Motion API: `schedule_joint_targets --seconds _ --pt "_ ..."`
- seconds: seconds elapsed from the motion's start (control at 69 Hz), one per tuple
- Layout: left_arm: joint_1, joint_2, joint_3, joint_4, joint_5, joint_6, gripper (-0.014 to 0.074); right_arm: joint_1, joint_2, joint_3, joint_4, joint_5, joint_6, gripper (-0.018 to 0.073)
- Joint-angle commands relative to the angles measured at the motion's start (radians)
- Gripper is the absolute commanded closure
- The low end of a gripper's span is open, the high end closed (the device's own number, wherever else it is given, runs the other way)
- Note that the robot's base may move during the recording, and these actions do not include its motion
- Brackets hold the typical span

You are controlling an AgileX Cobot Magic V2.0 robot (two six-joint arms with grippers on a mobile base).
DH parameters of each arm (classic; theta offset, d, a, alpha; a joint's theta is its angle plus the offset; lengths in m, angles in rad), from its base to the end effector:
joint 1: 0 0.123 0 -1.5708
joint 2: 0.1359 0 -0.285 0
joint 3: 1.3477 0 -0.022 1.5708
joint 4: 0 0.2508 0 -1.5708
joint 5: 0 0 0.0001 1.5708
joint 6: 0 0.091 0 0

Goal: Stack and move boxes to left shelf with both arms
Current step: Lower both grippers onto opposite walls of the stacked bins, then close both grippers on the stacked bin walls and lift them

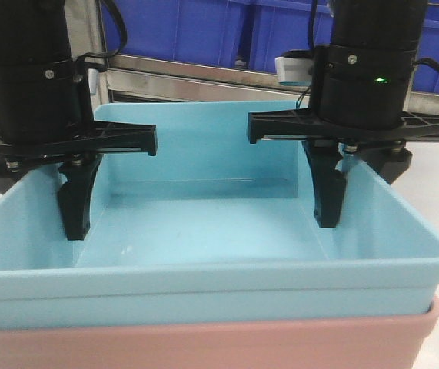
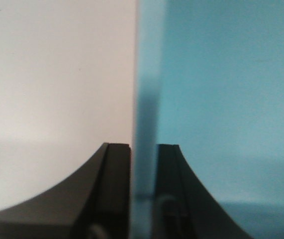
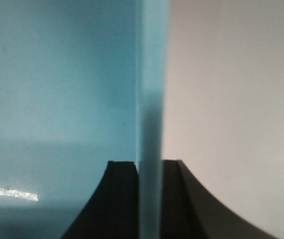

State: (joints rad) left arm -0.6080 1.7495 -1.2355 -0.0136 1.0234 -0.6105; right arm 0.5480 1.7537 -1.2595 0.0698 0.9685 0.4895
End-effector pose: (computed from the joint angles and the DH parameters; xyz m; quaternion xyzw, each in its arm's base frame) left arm 0.2756 -0.1931 0.2199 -0.0044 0.9982 -0.0394 0.0460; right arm 0.2926 0.1847 0.2254 -0.0122 0.9947 0.0748 0.0695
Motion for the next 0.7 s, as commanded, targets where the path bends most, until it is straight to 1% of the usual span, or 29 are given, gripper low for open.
schedule_joint_targets --seconds 0.0,0.392,0.464,0.609,0.682 --pt "-0.004 -0.038 -0.029 -0.018 -0.013 -0.001 0.0601 -0.004 -0.042 -0.028 -0.015 0.005 -0.006 0.0504" --pt "-0.004 -0.038 -0.031 -0.021 -0.006 -0.001 0.0601 -0.005 -0.042 -0.028 -0.015 0.008 -0.013 0.0504" --pt "-0.004 -0.038 -0.046 -0.034 0.026 -0.001 0.0601 -0.005 -0.045 -0.037 -0.015 0.027 -0.013 0.0504" --pt "-0.004 -0.040 -0.120 -0.044 0.113 -0.001 0.0601 -0.005 -0.047 -0.097 -0.015 0.133 -0.013 0.0504" --pt "-0.008 -0.047 -0.155 -0.055 0.152 -0.008 0.0601 -0.005 -0.063 -0.120 -0.015 0.157 -0.013 0.0504"
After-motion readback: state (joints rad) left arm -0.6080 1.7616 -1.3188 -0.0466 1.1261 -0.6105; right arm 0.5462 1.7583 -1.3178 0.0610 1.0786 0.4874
